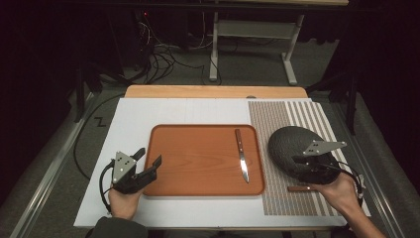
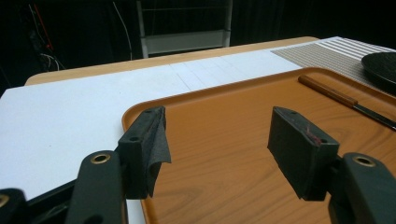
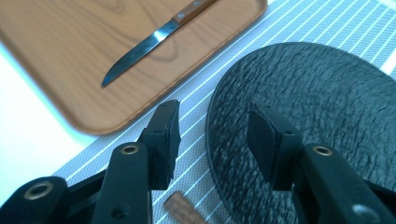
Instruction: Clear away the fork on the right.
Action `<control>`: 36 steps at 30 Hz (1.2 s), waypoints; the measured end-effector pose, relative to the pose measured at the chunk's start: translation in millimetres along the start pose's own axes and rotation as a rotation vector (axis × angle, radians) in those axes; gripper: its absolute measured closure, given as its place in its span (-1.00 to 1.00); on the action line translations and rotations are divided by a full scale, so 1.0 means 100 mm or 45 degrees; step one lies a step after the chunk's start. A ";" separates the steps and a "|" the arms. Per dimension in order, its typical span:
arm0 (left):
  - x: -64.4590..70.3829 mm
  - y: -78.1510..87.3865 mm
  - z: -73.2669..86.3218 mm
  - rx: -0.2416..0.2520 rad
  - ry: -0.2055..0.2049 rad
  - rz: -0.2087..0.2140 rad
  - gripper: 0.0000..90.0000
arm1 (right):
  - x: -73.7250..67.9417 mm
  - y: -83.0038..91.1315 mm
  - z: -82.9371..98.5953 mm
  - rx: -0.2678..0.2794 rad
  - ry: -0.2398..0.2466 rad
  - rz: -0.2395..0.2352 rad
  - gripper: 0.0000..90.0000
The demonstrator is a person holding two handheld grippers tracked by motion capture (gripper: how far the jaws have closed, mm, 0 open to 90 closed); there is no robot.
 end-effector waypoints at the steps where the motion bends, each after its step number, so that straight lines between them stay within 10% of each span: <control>1: 0.00 0.00 0.00 -0.001 -0.001 0.001 -0.18 | -0.01 0.02 0.03 -0.009 0.009 -0.008 0.26; 21: 0.03 -0.05 -0.01 -0.008 -0.007 0.021 -0.18 | 0.01 0.02 0.67 -0.210 0.071 -0.069 0.45; 36: 0.02 -0.04 -0.01 0.000 -0.005 0.016 -0.18 | 0.04 -0.10 0.76 -0.301 0.101 -0.092 0.46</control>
Point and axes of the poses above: each handheld gripper's, and its own axes: y roughly backward along the jaws, z roughly out of its underside, x roughly to its right, the point moved 8 cm from there along -y, roughly forward along the jaws, and after that the axes turned 6 degrees about z, right-handed, at the moved point
